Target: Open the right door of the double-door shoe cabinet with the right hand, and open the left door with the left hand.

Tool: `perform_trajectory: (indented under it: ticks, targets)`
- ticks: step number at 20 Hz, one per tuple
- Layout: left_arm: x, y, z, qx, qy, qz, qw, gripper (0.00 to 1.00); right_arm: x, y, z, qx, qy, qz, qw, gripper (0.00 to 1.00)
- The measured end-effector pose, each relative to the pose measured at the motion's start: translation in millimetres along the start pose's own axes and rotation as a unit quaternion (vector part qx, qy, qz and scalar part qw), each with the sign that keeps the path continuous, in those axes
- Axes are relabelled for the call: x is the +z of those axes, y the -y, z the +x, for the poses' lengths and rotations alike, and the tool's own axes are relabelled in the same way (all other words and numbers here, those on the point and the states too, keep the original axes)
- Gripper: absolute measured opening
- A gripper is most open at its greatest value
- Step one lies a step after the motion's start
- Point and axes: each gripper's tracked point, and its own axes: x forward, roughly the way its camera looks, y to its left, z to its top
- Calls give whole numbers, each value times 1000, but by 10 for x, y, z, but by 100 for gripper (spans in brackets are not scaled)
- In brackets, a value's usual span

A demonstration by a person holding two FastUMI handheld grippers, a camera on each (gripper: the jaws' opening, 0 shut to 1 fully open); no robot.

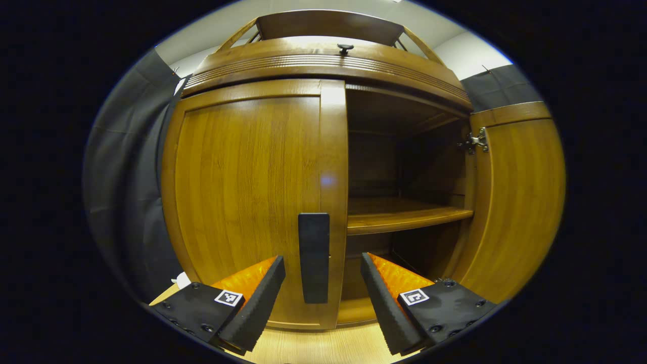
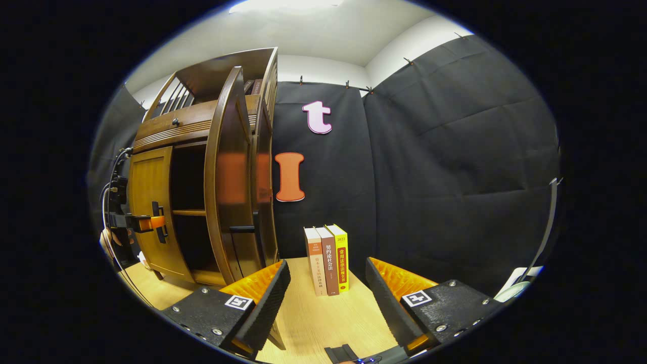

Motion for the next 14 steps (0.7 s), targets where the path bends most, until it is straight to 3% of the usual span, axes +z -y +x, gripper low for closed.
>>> perform_trajectory:
  ticks: [2, 4, 9, 11, 14]
  targets:
    - [-48, -66, 141, 10, -3, -5, 1000, 91, 37, 44, -9, -8, 4, -1, 1000, 92]
    - [-100, -100, 221, 13, -3, -14, 1000, 81, 71, 49, -17, -10, 8, 5, 1000, 92]
    - [-91, -34, 295, -7, 6, -28, 1000, 56, 113, 64, -31, -17, 11, 8, 1000, 92]
    - [-124, -47, 275, -6, -1, -12, 1000, 39, 142, 22, -70, -17, 12, 10, 1000, 92]
    - [-105, -50, 220, -10, 5, -25, 1000, 37, 164, -29, -105, -14, 13, 10, 1000, 92]
